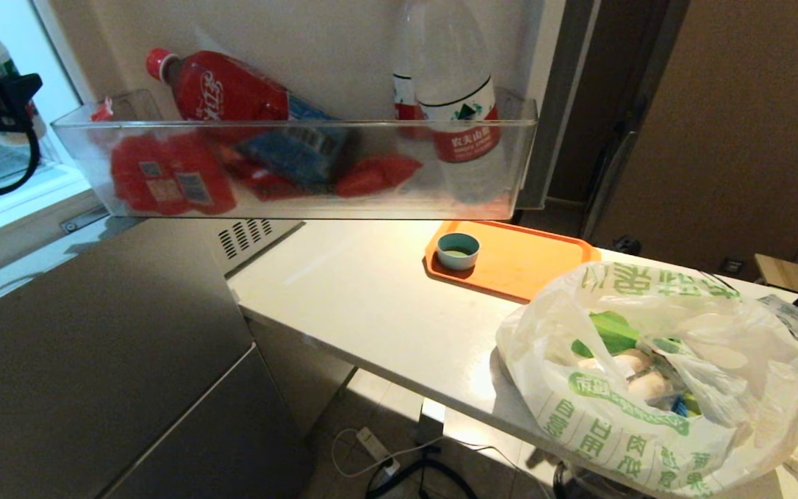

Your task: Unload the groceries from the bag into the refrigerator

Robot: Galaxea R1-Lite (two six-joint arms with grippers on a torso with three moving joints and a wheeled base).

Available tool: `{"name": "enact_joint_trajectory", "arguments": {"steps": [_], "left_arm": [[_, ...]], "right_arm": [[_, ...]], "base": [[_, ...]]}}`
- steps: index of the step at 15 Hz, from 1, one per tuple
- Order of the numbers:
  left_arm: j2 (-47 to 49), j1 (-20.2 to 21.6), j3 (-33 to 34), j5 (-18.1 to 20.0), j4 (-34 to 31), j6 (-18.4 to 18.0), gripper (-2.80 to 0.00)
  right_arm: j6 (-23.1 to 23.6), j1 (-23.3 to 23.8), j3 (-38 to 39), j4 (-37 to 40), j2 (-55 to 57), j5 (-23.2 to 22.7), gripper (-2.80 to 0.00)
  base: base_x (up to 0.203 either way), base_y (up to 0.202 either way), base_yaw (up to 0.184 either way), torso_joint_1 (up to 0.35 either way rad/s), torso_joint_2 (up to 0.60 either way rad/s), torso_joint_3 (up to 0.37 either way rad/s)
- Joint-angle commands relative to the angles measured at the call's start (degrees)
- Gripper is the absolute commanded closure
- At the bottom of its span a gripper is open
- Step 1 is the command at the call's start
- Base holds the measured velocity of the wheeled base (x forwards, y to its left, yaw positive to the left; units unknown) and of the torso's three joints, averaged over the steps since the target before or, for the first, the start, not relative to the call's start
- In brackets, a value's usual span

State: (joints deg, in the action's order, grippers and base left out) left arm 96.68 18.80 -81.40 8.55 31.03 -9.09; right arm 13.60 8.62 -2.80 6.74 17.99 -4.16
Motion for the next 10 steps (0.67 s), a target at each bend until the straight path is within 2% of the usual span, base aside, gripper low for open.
{"name": "enact_joint_trajectory", "arguments": {"steps": [1,5,9,10], "left_arm": [[0.1,2.4,-1.2,1.4,0.0,0.0,0.0],[-0.4,6.3,-6.0,3.3,-5.3,0.1,0.0],[-1.3,11.6,-7.3,4.8,-8.6,0.3,0.0],[-1.4,13.1,-7.3,5.9,-9.8,0.3,0.0]], "right_arm": [[0.1,0.2,0.0,0.0,0.3,-0.1,0.0],[-3.1,0.2,0.3,0.0,0.0,0.1,0.0],[-3.0,-0.1,0.6,-0.6,-1.9,-0.1,0.0],[-3.1,-0.1,1.3,-3.2,-1.9,-0.1,0.0]], "base": [[0.0,0.0,0.0,0.0,0.0,0.0],[0.0,0.0,0.0,0.0,0.0,0.0],[0.0,0.0,0.0,0.0,0.0,0.0],[0.0,0.0,0.0,0.0,0.0,0.0]]}}
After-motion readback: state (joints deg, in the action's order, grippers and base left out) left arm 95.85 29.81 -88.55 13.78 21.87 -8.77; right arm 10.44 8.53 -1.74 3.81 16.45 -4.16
